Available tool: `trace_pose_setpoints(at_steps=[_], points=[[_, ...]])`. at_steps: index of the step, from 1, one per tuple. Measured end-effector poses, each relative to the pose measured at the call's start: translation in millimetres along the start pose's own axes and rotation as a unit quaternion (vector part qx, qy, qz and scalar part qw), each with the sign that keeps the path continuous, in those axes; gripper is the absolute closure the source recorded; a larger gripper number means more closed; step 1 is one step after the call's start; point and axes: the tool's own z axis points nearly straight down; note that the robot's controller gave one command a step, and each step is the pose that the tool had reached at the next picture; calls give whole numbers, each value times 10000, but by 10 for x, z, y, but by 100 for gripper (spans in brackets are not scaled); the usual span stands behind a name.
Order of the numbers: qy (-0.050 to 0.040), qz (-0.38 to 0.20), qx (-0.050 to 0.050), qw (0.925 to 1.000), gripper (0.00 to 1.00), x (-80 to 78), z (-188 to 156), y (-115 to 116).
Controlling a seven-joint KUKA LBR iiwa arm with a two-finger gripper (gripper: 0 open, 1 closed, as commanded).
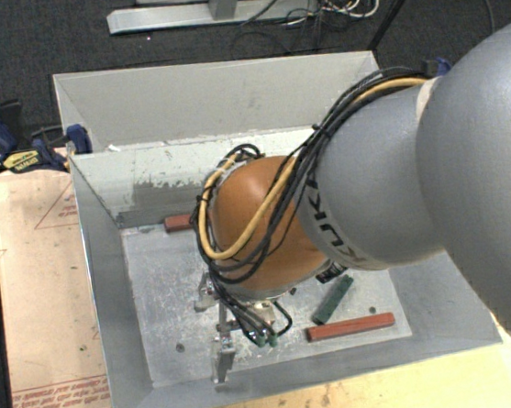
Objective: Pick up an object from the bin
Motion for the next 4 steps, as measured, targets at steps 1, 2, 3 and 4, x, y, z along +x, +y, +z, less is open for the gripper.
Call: trace_pose_setpoints(at_steps=[1, 2, 3, 4], points=[[-35, 19, -7, 10000, 0, -22, -39, -9], [-66, -698, -12, 9975, 0, -351, 555, -468], [-35, -228, -9, 9997, 0, -415, 267, -630], [-64, -138, -11, 9999, 0, -599, 236, -759]])
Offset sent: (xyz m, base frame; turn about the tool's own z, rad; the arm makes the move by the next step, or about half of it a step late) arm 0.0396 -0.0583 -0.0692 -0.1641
